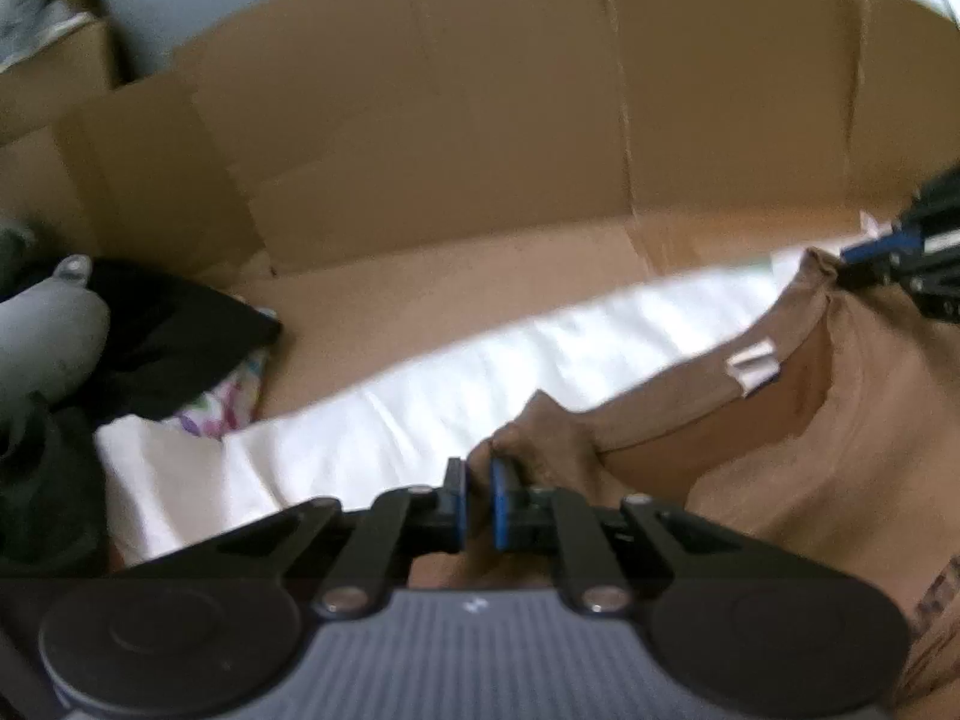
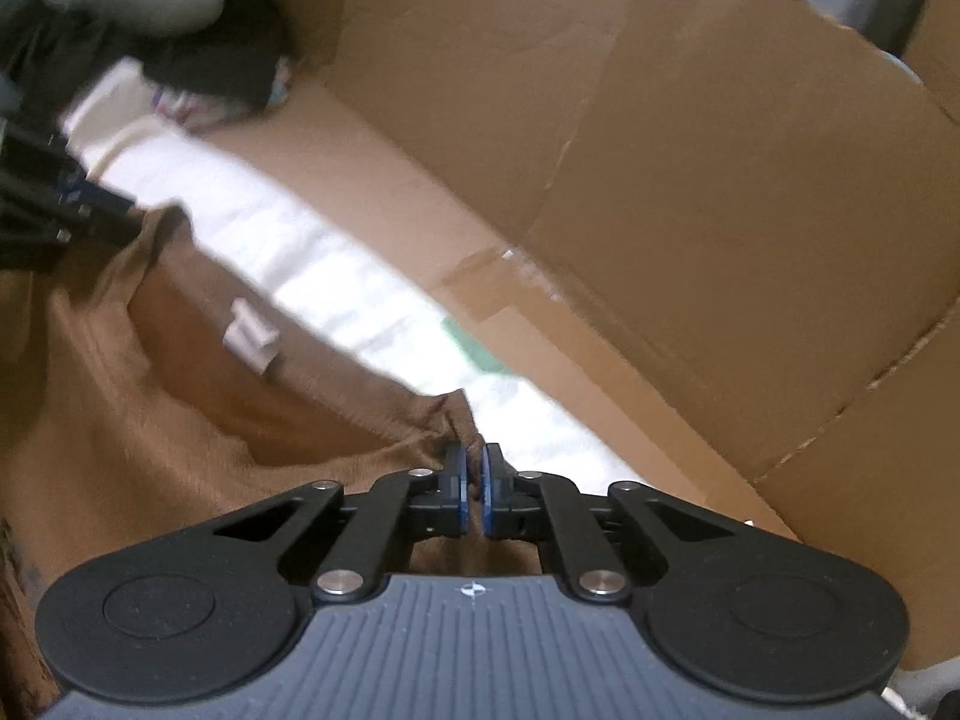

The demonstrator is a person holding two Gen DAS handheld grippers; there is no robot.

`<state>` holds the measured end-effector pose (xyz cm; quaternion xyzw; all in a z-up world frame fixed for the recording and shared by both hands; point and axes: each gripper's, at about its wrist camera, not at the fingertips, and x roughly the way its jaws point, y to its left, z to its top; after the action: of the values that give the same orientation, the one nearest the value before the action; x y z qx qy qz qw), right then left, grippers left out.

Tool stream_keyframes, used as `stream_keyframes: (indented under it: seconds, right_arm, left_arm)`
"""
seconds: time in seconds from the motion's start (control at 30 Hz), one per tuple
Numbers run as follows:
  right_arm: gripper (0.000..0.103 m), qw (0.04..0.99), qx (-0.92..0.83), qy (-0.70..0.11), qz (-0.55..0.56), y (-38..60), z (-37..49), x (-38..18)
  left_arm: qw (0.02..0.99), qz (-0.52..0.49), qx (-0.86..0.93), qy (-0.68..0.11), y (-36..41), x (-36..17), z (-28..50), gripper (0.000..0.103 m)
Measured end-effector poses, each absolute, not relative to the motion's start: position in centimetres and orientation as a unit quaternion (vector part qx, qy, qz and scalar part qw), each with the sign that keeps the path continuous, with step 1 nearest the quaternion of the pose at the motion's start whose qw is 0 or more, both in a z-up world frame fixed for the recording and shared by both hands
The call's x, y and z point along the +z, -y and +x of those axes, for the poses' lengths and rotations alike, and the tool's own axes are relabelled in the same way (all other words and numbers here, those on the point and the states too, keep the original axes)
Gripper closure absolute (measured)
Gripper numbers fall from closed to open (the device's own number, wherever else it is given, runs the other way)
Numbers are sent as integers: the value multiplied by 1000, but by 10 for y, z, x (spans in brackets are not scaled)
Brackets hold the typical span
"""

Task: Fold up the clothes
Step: 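Release and regrasp the T-shirt edge with both tools to straighten it, then open both tools and pull back from the brown T-shirt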

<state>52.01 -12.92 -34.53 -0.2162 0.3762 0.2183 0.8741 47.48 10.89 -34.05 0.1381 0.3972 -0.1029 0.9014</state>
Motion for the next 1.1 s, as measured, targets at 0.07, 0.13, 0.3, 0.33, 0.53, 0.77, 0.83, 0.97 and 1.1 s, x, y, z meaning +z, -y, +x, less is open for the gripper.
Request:
stream_keyframes:
  seconds: [0.07,0.13,0.3,0.33,0.53,0.77,0.83,0.97,1.1]
  right_arm:
    - [101,886,210,-362,-200,135,522,-336]
    - [101,893,204,-352,-194,137,523,-330]
    - [100,894,178,-358,-202,127,530,-335]
    - [99,891,170,-368,-206,125,532,-341]
    - [69,905,144,-365,-164,135,534,-339]
    - [69,916,149,-353,-121,172,530,-289]
    - [69,917,142,-352,-123,184,527,-274]
    - [69,918,137,-353,-119,208,515,-254]
    - [69,916,141,-353,-125,229,498,-246]
  left_arm:
    - [907,123,-96,-392,-113,-335,479,94]
    - [908,120,-87,-393,-110,-334,484,94]
    - [887,128,-55,-441,-96,-355,497,85]
    - [884,129,-49,-446,-95,-358,498,85]
    - [901,55,-49,-428,-118,-339,490,67]
    - [898,47,-110,-424,-114,-318,465,77]
    - [891,40,-119,-436,-105,-319,461,82]
    - [883,47,-134,-448,-80,-327,456,82]
    - [870,83,-115,-472,-58,-348,460,91]
